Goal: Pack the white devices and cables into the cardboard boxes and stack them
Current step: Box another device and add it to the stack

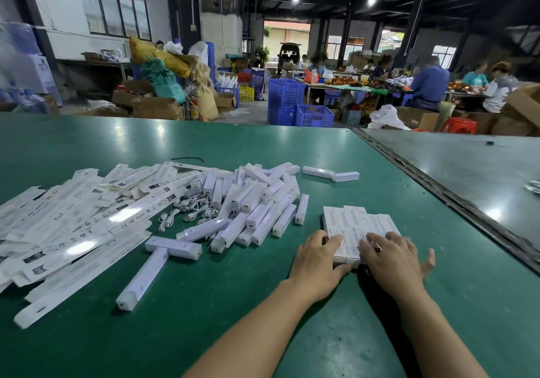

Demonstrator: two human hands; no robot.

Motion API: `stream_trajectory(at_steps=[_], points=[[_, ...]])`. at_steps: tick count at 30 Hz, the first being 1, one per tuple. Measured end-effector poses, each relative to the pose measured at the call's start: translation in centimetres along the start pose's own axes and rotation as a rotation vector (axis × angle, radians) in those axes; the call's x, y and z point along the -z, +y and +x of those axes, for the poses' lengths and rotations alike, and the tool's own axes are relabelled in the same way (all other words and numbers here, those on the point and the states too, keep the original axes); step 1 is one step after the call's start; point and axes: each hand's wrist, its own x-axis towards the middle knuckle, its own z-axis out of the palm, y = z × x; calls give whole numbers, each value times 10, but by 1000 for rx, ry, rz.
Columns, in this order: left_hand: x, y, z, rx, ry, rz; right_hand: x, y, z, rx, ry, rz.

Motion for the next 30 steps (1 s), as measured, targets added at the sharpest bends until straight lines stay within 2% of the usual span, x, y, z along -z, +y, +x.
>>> stream_trajectory(at_steps=[4, 12, 14, 16, 20, 23, 28, 30], points=[[17, -10, -11, -48, 35, 67, 1, -6, -3, 54, 138, 72], [97, -71, -25, -129, 468, 328, -3, -18, -14, 231, 229, 184], [122, -92, -28, -97, 523, 402, -5, -20, -16, 277, 239, 193], [147, -115, -32, 25, 491, 482, -8, -22, -17, 315, 244, 200], [184, -171, -49, 468, 247, 696, -10, -26, -21, 381, 229, 225], [202, -208, -68, 690, 119, 721, -8, -29, -23, 400, 177, 244], [213, -248, -95, 797, -39, 661, -7, -32, -28, 443, 142, 241], [214, -251, -96, 764, -4, 654, -7, -32, -29, 444, 148, 253]])
